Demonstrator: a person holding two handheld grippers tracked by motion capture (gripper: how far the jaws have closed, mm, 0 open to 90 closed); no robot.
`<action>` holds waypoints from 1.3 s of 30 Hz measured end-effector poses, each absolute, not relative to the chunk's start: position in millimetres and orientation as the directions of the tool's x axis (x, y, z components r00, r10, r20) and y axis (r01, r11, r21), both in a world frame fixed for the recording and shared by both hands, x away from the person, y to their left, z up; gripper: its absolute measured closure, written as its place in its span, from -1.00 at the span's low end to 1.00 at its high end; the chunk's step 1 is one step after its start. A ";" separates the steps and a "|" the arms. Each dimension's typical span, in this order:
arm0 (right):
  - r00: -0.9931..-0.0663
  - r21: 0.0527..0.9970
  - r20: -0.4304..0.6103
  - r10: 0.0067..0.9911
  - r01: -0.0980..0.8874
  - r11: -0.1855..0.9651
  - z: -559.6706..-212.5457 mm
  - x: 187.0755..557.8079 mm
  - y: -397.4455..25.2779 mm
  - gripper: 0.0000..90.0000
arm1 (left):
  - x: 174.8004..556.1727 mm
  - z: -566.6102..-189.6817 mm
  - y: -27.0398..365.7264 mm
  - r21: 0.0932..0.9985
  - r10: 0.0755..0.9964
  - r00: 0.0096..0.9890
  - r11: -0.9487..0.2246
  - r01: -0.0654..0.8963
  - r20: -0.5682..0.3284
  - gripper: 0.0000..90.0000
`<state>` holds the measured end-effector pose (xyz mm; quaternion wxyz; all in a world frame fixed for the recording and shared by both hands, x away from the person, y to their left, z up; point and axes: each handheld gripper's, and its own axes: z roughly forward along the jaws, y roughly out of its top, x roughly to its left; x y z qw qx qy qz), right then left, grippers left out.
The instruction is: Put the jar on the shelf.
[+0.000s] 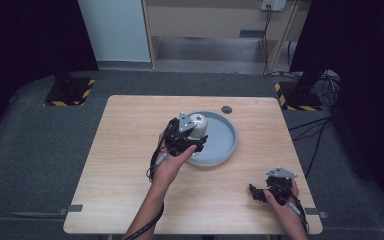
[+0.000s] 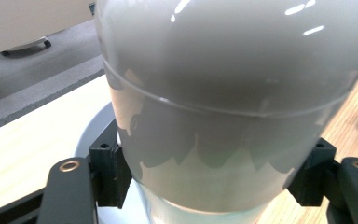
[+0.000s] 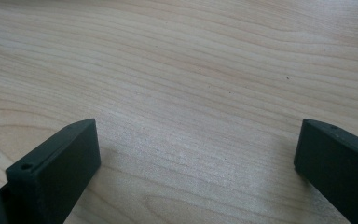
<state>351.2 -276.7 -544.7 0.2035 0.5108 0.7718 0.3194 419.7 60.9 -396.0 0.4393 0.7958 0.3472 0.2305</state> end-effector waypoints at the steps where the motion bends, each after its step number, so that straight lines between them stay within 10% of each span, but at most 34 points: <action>1: -0.395 0.701 0.012 0.918 0.658 0.274 -544.7 351.2 -276.7 -0.99 | 420.7 -395.9 60.4 0.859 0.754 0.653 -0.374 0.350 0.062 -0.36; 39: -0.397 0.702 0.009 0.918 0.656 0.277 -544.7 351.3 -276.9 -0.99 | 465.9 -415.3 43.1 0.829 0.775 0.628 -0.395 0.397 0.068 -0.36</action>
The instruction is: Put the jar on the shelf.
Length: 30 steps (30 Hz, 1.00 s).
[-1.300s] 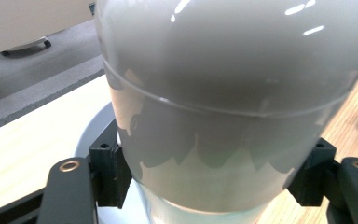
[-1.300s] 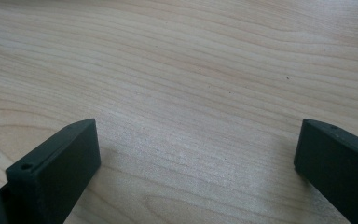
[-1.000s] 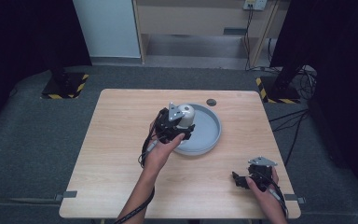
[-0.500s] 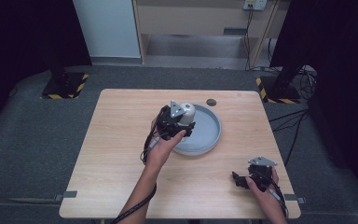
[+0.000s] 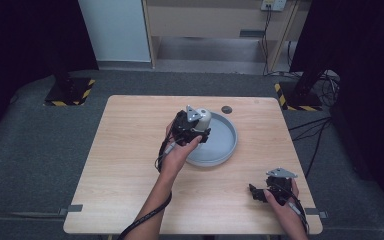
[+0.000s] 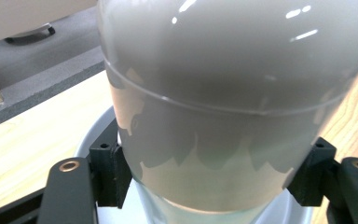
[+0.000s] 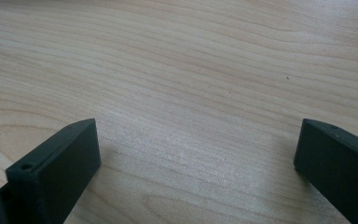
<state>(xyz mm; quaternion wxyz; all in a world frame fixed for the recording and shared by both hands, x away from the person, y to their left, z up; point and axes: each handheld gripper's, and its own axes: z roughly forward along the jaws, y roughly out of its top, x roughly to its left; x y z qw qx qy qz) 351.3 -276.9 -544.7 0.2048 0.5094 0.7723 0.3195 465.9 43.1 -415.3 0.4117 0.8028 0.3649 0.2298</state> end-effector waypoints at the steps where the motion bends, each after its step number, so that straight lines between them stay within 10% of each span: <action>1: -0.397 0.702 0.009 0.918 0.656 0.277 -544.7 351.3 -276.9 -1.00 | 466.8 -416.1 42.5 0.828 0.776 0.627 -0.394 0.399 0.068 -0.36; 30: -0.395 0.702 0.011 0.918 0.657 0.275 -544.8 351.0 -276.8 -0.99 | 481.4 -442.0 30.7 0.846 0.795 0.605 -0.344 0.408 0.032 -0.36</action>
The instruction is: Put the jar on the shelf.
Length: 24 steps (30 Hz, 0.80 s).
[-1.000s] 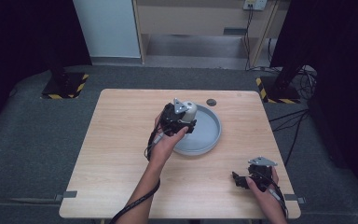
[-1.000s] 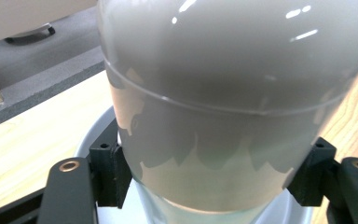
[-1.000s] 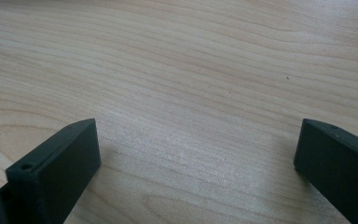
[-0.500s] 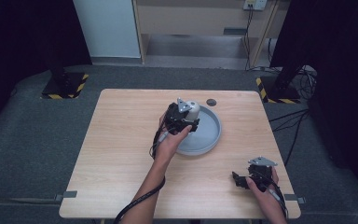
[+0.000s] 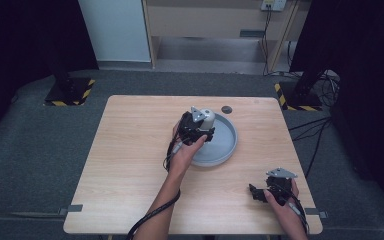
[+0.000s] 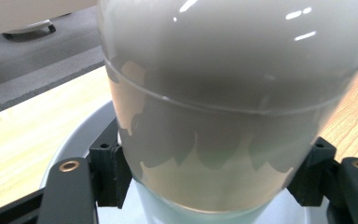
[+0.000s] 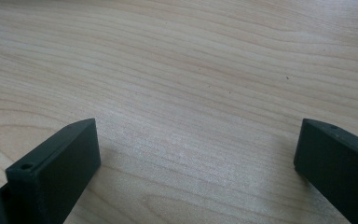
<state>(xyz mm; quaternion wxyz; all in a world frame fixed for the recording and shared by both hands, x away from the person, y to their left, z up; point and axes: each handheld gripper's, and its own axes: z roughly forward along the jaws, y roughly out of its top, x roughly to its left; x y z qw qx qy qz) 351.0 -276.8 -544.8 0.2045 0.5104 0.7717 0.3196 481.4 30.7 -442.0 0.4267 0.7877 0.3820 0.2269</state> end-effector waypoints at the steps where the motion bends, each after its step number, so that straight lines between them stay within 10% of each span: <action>1: -0.395 0.702 0.011 0.918 0.657 0.275 -544.8 351.0 -276.8 -0.99 | 481.5 -443.3 31.1 0.845 0.796 0.604 -0.344 0.410 0.031 -0.36; 24: -0.396 0.701 0.011 0.918 0.658 0.275 -544.8 351.0 -276.8 -0.99 | 479.5 -456.8 33.7 0.850 0.801 0.598 -0.326 0.414 0.016 -0.36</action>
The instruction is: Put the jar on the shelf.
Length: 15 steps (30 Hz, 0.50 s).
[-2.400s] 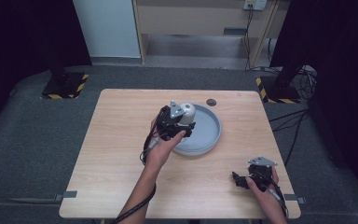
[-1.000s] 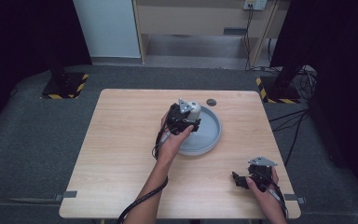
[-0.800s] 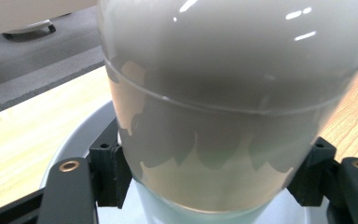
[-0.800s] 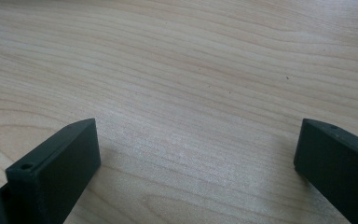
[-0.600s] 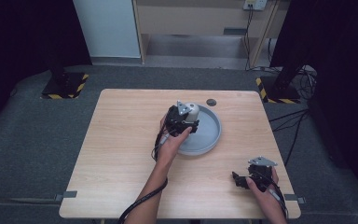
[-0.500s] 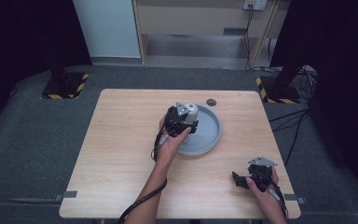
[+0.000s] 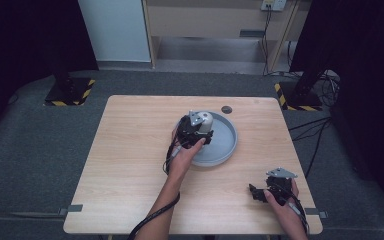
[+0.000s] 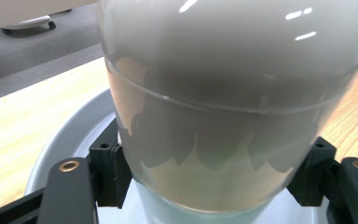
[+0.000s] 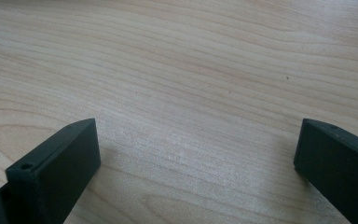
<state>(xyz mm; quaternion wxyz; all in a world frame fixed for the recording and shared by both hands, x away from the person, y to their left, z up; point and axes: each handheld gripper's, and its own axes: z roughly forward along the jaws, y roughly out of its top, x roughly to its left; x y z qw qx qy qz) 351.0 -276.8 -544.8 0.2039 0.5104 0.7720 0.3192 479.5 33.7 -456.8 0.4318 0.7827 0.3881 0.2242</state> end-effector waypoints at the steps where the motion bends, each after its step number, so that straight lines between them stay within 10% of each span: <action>1: -0.396 0.701 0.011 0.918 0.658 0.275 -544.8 351.0 -276.8 -0.99 | 479.5 -456.8 33.7 0.850 0.801 0.598 -0.326 0.414 0.016 -0.36; 15: -0.397 0.702 0.009 0.918 0.657 0.277 -544.8 351.0 -276.9 -0.99 | 476.9 -464.1 37.8 0.856 0.808 0.590 -0.307 0.416 0.003 -0.36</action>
